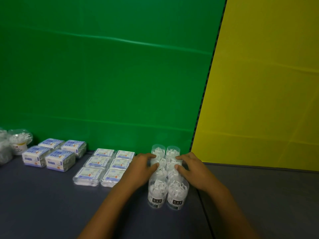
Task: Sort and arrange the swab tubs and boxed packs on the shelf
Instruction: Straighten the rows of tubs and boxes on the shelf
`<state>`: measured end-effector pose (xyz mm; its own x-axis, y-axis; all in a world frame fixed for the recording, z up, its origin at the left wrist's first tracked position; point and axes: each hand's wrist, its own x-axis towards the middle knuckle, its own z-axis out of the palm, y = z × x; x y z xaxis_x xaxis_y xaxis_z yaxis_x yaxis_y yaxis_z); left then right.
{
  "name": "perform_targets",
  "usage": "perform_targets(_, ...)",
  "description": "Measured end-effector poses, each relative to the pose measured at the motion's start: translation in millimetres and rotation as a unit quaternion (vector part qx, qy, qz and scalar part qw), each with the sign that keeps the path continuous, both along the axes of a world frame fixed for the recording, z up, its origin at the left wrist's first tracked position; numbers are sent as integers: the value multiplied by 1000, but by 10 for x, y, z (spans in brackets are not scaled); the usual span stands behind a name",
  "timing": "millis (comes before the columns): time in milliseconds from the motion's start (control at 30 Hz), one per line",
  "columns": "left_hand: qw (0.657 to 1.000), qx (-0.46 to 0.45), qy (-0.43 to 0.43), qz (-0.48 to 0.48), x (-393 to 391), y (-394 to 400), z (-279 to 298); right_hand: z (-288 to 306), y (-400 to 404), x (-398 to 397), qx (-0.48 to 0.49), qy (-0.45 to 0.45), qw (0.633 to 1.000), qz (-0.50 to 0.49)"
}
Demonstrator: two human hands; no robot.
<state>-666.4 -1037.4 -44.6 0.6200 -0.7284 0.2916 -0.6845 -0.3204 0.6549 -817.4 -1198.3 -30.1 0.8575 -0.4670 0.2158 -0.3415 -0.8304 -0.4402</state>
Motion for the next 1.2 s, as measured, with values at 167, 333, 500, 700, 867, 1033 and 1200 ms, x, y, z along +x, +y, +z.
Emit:
perform_targets(167, 1000, -25, 17, 6, 142, -53, 5, 51, -45, 66, -9, -15, 1000, -10)
perform_targets(333, 1000, -3, 15, -13, 297, -200, 92, 92, -99, 245, 3, 3, 1000, -24)
perform_targets(500, 999, 3, 39, -22, 321, -316, 43, 46, -129, 339, 17, 5, 999, -34)
perform_targets(700, 999, -13, 29, -20, 307, -271, 45, 63, -128, 301, 8, -3, 1000, -27)
perform_targets(867, 999, -26, -19, 15, 250, 10, 96, 137, -34, 204, -42, -47, 998, -17)
perform_targets(1033, 988, -1, -132, 86, 168, 509, 163, 266, 217, 192, -116, -77, 990, 22)
perform_targets(1200, 970, 52, -198, 132, 128, 1008, 209, 342, 577, 283, -135, -85, 985, 62)
